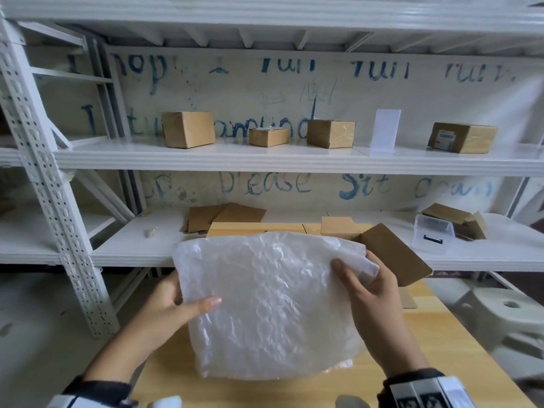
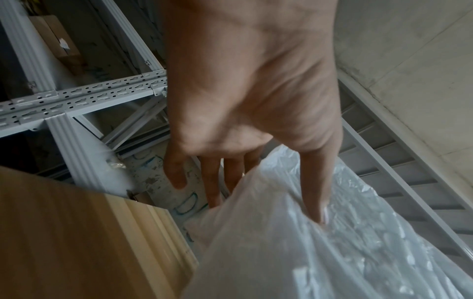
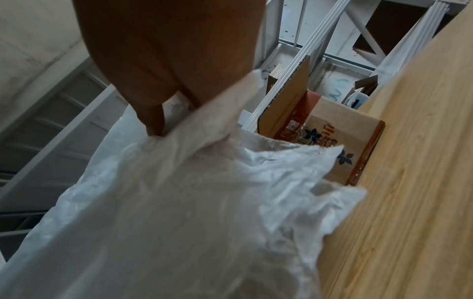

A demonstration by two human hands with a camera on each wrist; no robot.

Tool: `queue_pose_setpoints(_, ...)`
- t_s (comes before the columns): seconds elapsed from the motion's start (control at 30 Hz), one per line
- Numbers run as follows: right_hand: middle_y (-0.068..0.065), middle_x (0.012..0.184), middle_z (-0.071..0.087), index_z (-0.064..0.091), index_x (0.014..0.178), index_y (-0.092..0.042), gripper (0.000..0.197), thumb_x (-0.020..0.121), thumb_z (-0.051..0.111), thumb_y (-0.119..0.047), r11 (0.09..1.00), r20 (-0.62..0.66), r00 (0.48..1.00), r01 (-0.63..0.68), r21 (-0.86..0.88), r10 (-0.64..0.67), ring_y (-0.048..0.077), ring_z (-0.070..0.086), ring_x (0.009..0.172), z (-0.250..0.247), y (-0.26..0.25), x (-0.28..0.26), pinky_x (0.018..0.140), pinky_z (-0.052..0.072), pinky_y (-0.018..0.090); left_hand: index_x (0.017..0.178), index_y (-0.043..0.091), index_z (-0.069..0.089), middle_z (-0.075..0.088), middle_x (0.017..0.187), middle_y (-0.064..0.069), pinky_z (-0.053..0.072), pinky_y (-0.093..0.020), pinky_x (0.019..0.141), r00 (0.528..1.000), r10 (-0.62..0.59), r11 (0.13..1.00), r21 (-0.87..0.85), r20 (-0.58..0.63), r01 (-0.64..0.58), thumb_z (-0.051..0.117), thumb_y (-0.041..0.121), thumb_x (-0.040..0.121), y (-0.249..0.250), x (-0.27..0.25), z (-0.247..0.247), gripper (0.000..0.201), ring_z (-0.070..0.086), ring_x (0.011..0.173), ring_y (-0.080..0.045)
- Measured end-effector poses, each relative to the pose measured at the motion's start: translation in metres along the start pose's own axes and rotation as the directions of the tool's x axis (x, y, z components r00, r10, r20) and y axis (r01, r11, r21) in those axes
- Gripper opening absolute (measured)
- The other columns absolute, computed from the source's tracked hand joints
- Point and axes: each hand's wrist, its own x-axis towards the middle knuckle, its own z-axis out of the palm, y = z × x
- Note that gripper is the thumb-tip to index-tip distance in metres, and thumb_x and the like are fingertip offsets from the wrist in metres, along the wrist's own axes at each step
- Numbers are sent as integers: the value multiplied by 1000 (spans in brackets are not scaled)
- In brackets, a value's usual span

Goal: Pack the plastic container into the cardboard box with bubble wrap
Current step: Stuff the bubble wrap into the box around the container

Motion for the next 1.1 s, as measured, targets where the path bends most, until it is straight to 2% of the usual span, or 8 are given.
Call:
queue_pose_setpoints(0.1,10,92,76,70,101,-9,9,95,62,-10,1000,-3,1000,-9,15,9,23,74,83,1,1,-1,66,58,26,109,24,69,78,100,8,56,-36,84,999,-13,1000,-6,29,14,91,51,45,0,1,0,72,74,90,-8)
queue_pose_setpoints(0.23,8,92,77,70,100,-11,8,95,64,-12,999,5,1000,-13,-31,13,24,74,85,1,2,-1,68,60,31,106,16,73,79,98,-1,55,-49,92,1000,26,1000,8,2,-26,82,19,76,-1,2,0,31,75,93,-16)
queue_pose_setpoints(0.37,9,94,78,72,102,-10,11,92,67,-11,996,42,996,-77,-46,79,27,75,86,-1,3,-1,72,61,40,102,11,73,79,92,-5,57,-51,87,993,70,997,-16,-95,-72,74,9,85,0,3,-1,17,76,85,-20)
queue_pose_setpoints(0.67,11,89,78,74,99,-6,12,92,68,-14,967,-5,975,-219,-131,221,31,75,82,-5,21,1,71,62,44,126,27,50,75,105,-5,58,-38,67,982,44,976,-202,-186,-82,75,16,84,1,3,0,50,76,83,-16)
queue_pose_setpoints(0.8,10,75,75,73,89,-4,14,94,65,-15,979,-72,983,-177,-103,171,23,71,63,-6,20,2,53,53,30,139,35,40,71,118,0,58,-41,78,998,-11,977,-214,-67,-4,95,60,29,-3,1,-9,126,73,96,-22)
queue_pose_setpoints(0.9,-9,52,61,64,72,-11,25,97,60,-11,985,-93,984,-161,-65,154,5,55,44,-5,19,1,41,41,17,149,39,26,59,130,-3,50,-34,90,996,-39,948,-317,-77,13,97,56,13,-7,6,-8,154,63,110,-18)
queue_pose_setpoints(1.03,0,63,63,63,81,-8,18,97,60,-17,979,-137,970,-198,42,202,16,59,55,-2,25,1,46,45,24,154,20,29,67,116,-14,62,-36,69,997,-45,767,-641,-68,-10,94,5,51,-8,14,-2,122,71,94,-27)
queue_pose_setpoints(1.1,4,72,67,64,90,-5,15,97,61,-19,971,-155,959,-224,84,235,17,65,60,0,27,-1,46,48,25,140,11,49,68,123,-19,63,-38,72,1000,14,689,-725,4,-6,99,12,47,-6,14,1,105,73,96,-30)
